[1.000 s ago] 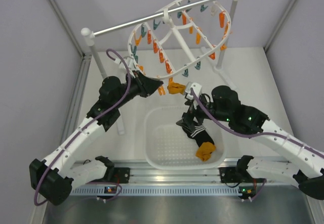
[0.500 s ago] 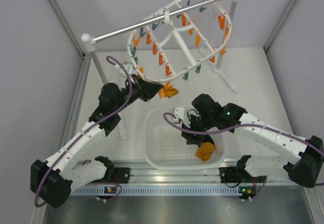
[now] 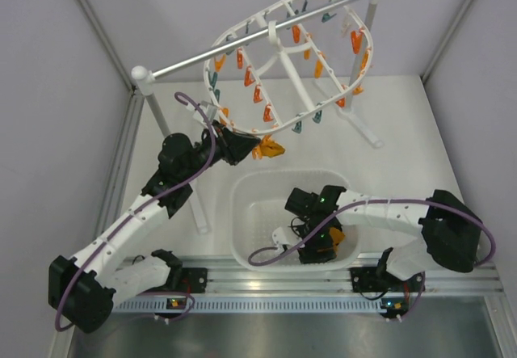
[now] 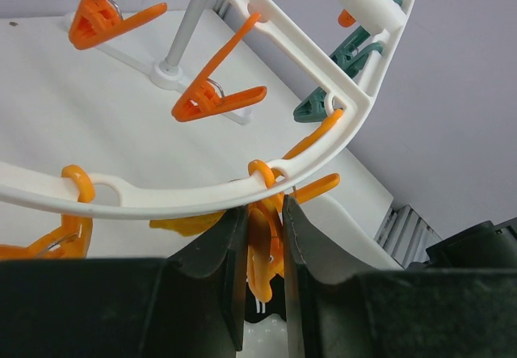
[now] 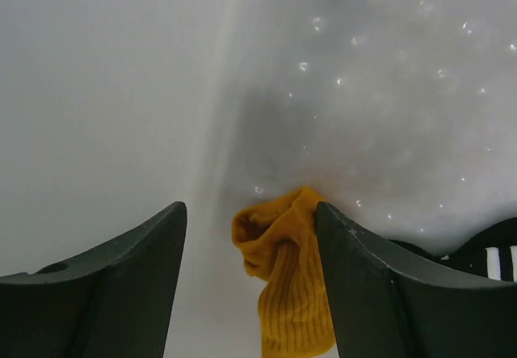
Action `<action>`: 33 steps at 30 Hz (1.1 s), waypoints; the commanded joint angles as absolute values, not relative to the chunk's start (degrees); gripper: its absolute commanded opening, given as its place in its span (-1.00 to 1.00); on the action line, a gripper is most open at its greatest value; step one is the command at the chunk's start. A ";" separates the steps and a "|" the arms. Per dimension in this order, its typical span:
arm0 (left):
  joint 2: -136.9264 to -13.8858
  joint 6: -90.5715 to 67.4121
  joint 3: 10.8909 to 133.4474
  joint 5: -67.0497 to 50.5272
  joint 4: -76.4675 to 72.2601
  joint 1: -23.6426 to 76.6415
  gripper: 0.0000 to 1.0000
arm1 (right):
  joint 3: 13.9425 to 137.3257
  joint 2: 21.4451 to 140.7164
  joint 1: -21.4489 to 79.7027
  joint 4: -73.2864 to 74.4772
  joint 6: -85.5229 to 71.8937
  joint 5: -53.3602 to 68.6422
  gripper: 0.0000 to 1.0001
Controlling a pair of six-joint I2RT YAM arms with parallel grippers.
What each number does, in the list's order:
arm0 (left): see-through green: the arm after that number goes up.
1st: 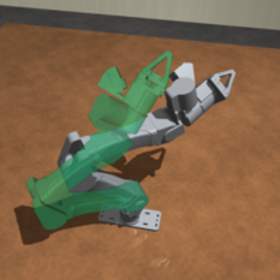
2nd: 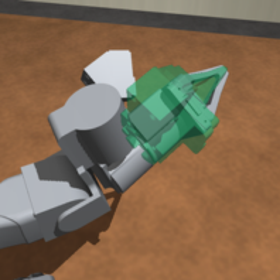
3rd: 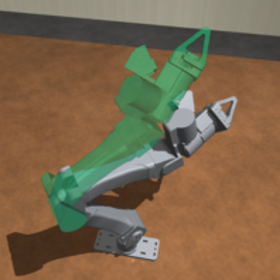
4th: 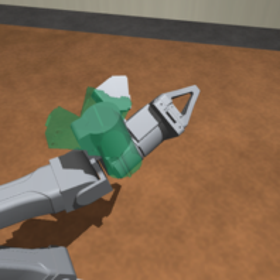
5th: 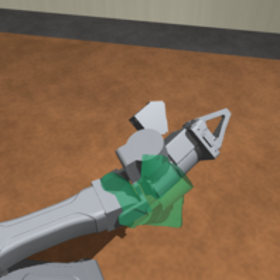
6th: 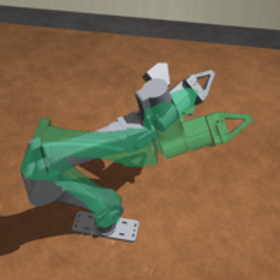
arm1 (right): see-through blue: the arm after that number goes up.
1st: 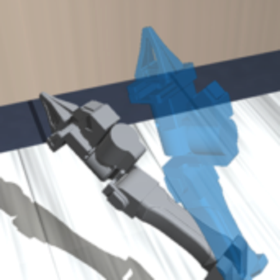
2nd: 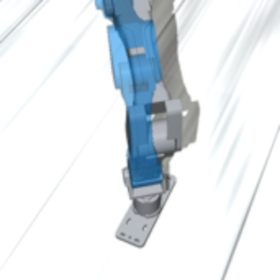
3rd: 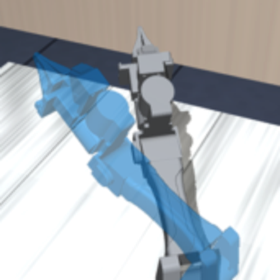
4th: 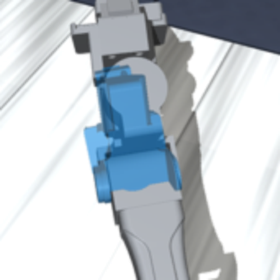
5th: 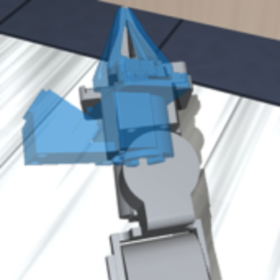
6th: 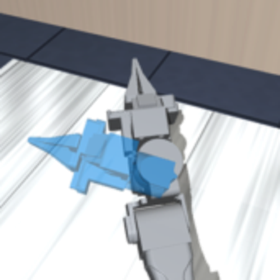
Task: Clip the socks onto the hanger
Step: Adjust the sock in the bin.
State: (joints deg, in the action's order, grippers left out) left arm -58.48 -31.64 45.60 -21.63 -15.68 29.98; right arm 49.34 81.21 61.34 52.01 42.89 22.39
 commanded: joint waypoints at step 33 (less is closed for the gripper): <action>-58.71 -28.39 46.14 -24.87 -13.18 30.59 -1.00 | 69.78 93.50 53.35 38.75 33.14 23.03 -1.00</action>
State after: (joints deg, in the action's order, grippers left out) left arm -58.28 -29.85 45.63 -21.34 -15.14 29.98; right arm 68.03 90.94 53.82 45.12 36.53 22.17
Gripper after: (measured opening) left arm 0.243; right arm 0.009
